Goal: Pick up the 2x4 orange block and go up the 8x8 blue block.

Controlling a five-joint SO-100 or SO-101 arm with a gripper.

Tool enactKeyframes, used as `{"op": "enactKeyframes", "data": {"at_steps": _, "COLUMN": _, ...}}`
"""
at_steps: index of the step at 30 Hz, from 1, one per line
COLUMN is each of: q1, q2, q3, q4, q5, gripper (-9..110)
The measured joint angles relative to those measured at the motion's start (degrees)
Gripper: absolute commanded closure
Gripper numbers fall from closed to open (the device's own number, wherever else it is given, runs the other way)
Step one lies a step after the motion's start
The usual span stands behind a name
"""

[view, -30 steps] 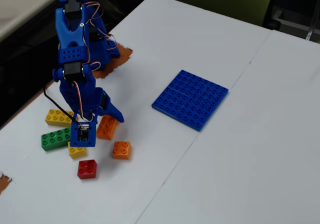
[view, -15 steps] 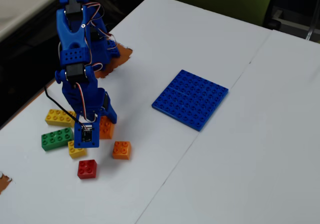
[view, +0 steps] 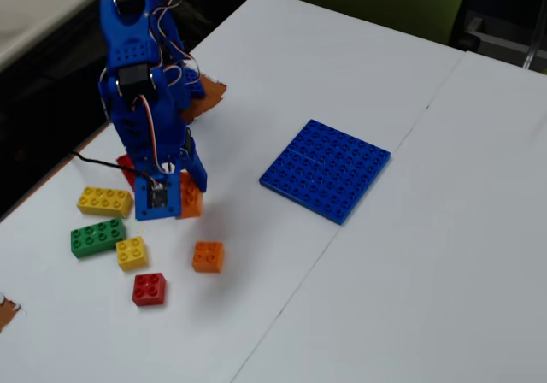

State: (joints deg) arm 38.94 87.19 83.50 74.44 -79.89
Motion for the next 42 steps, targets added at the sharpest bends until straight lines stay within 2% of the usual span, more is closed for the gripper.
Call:
{"op": "enactKeyframes", "data": {"at_steps": 5, "q1": -8.79, "q2": 10.37, "q3": 0.0, "q4": -1.23, "q5": 3.52, "gripper": 102}}
{"op": "enactKeyframes", "data": {"at_steps": 10, "q1": -16.88, "q2": 12.92, "q3": -4.92, "q4": -1.76, "q5": 13.54, "gripper": 102}}
{"op": "enactKeyframes", "data": {"at_steps": 15, "q1": -24.43, "q2": 9.58, "q3": -20.04, "q4": 3.08, "q5": 23.2, "gripper": 101}}
{"op": "enactKeyframes", "data": {"at_steps": 19, "q1": -28.92, "q2": 1.49, "q3": -36.91, "q4": 11.07, "q5": 25.49, "gripper": 101}}
{"op": "enactKeyframes", "data": {"at_steps": 23, "q1": -32.52, "q2": -6.33, "q3": -51.24, "q4": 17.05, "q5": 22.59, "gripper": 101}}
{"op": "enactKeyframes", "data": {"at_steps": 29, "q1": -36.56, "q2": -14.77, "q3": -60.03, "q4": 21.53, "q5": 14.33, "gripper": 101}}
{"op": "enactKeyframes", "data": {"at_steps": 42, "q1": -39.73, "q2": -28.92, "q3": -61.0, "q4": 24.96, "q5": 7.29, "gripper": 101}}
